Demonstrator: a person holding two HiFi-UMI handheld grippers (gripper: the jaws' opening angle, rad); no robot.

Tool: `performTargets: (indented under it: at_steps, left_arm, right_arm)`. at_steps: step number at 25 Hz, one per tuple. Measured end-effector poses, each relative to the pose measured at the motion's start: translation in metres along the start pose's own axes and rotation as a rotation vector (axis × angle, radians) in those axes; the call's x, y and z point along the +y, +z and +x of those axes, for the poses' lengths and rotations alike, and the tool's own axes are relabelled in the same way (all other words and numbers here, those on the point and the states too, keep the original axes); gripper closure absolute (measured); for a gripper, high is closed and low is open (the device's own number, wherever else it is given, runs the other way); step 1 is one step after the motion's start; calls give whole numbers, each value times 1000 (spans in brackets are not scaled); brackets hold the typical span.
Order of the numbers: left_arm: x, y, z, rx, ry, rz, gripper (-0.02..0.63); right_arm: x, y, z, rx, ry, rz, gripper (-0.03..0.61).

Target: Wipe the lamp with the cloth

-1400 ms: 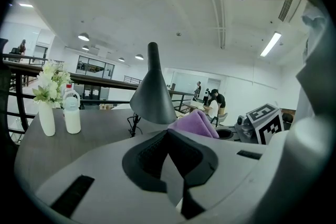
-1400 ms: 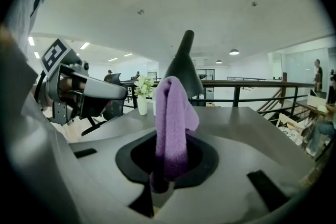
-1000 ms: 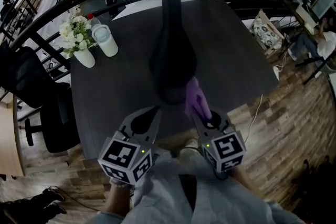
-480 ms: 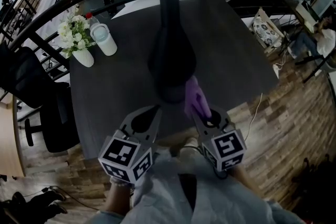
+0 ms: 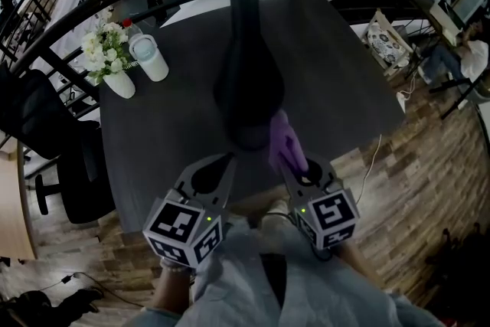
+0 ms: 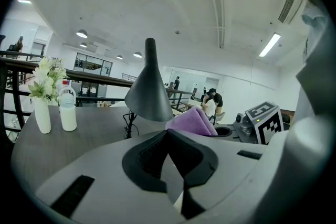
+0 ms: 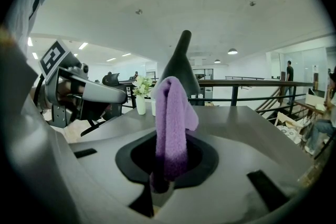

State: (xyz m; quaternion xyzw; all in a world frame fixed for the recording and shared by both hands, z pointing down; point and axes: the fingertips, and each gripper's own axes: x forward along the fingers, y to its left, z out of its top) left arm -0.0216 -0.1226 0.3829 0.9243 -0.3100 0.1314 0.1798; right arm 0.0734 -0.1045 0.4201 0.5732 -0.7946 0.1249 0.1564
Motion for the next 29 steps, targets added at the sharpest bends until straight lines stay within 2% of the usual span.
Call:
performTargets:
  at_steps: [29]
  left_arm:
    - [-7, -4, -2, 1, -11, -3, 603]
  right_arm:
    - [0, -9, -5, 23, -1, 14, 528]
